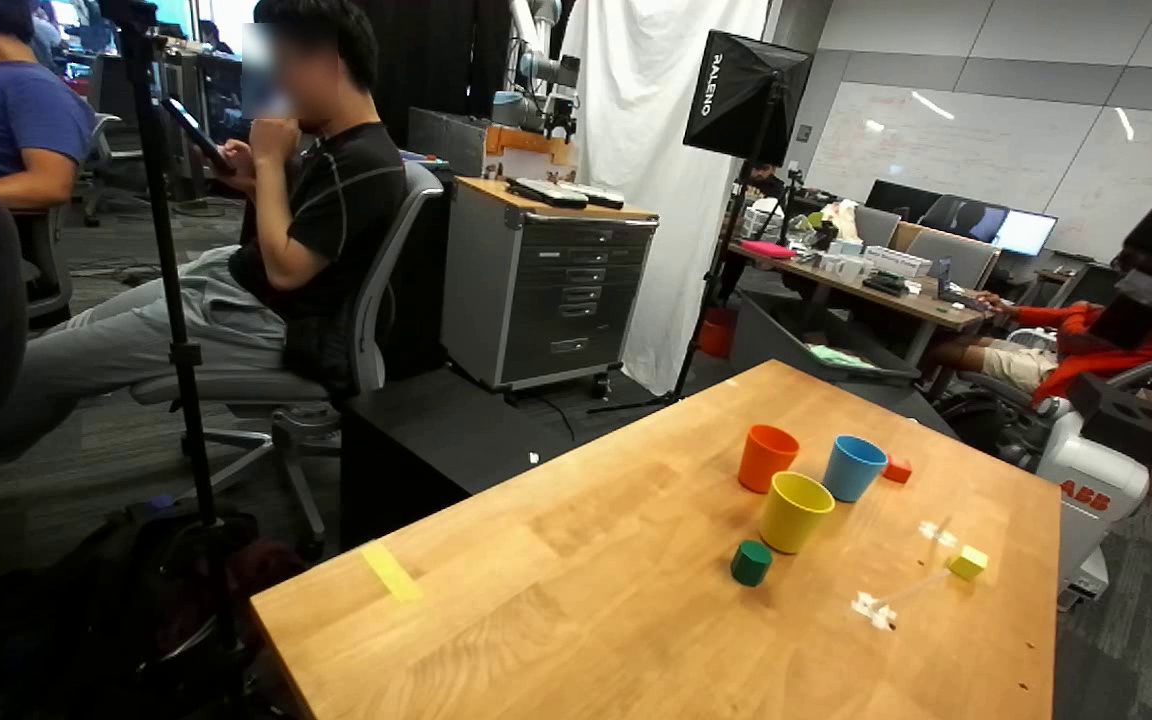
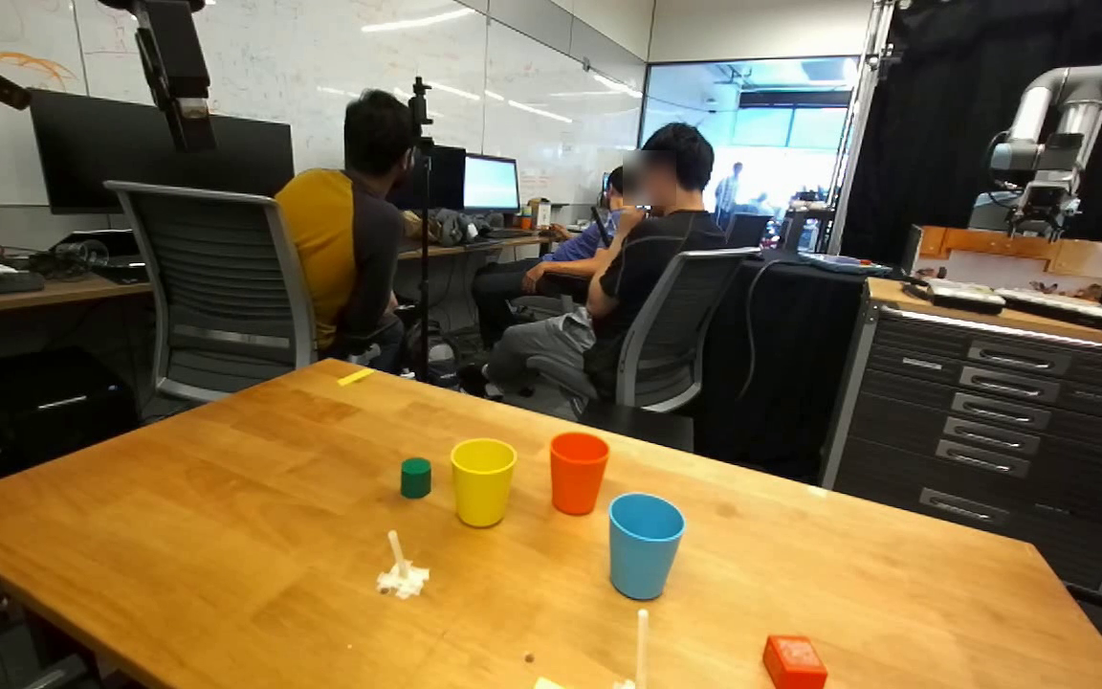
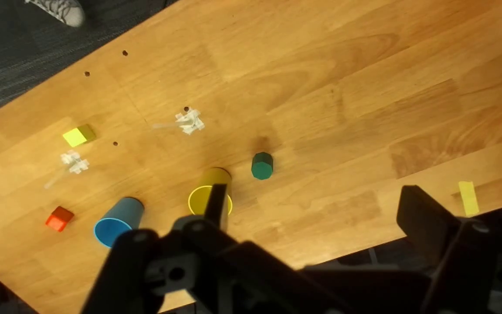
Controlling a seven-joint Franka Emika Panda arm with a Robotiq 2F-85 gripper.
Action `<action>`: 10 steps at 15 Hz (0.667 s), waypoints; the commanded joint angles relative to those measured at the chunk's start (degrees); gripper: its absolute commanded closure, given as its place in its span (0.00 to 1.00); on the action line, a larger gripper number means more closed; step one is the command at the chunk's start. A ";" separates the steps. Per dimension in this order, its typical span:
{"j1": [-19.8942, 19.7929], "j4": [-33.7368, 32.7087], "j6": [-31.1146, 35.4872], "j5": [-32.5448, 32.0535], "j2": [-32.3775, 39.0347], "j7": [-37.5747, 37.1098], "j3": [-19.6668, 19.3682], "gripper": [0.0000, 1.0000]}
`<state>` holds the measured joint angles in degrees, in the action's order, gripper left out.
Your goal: Stack the cups
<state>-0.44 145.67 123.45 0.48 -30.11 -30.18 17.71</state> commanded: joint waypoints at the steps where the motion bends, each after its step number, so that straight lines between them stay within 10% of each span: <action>1: 1.05 -0.09 -0.14 -0.63 0.17 -0.48 -0.99 0.00; 10: -1.16 1.86 7.43 -4.62 0.60 -4.08 0.07 0.00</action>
<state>-0.57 146.57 125.75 -1.27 -29.92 -30.99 17.66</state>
